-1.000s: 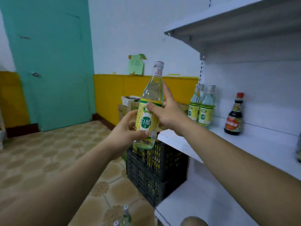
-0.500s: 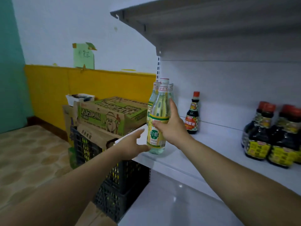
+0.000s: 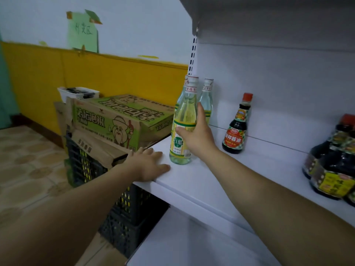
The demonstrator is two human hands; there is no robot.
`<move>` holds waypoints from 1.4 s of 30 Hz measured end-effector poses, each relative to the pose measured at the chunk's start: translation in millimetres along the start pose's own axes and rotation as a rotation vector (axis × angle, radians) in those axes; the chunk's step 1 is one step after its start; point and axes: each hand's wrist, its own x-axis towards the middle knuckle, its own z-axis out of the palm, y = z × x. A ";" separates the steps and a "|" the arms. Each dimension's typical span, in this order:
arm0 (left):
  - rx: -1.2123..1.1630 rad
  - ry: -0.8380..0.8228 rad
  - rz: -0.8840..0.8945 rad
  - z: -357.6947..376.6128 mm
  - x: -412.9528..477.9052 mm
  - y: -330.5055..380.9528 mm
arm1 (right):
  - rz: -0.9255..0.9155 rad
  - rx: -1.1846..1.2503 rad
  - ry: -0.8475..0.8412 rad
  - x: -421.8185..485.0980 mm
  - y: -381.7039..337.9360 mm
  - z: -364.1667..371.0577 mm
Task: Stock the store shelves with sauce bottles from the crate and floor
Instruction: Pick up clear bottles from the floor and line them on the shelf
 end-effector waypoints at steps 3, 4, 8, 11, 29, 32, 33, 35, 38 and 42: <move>0.034 -0.009 -0.002 5.7 1.4 -1.7 | 0.001 -0.062 0.014 14.6 1.4 16.5; 0.035 -0.007 0.002 6.9 1.5 -2.1 | 0.001 -0.082 0.018 18.8 1.6 21.8; -0.001 0.009 0.015 5.4 -2.3 -1.3 | -0.014 -0.130 0.045 32.9 3.1 39.6; -0.030 0.007 0.020 5.0 -3.8 -1.6 | -0.011 -0.157 0.061 42.4 6.1 46.7; -0.075 0.043 0.032 7.0 -3.3 -3.7 | -0.021 -0.186 0.130 70.5 20.4 65.0; -0.122 0.021 0.020 5.6 -1.9 -4.1 | -0.017 -0.191 0.124 70.4 19.5 64.3; -0.150 0.011 0.004 2.3 -0.1 -5.0 | -0.018 -0.199 0.115 70.9 18.0 63.1; -0.308 0.027 -0.030 -5.9 14.6 -11.1 | -0.036 -0.232 0.109 74.6 13.1 56.8; -0.698 0.119 0.005 -17.3 43.2 -18.0 | -0.070 -0.270 0.132 83.3 0.5 37.4; -0.967 0.216 0.015 -21.9 76.7 -11.4 | -0.092 -0.310 0.110 103.5 -17.3 15.3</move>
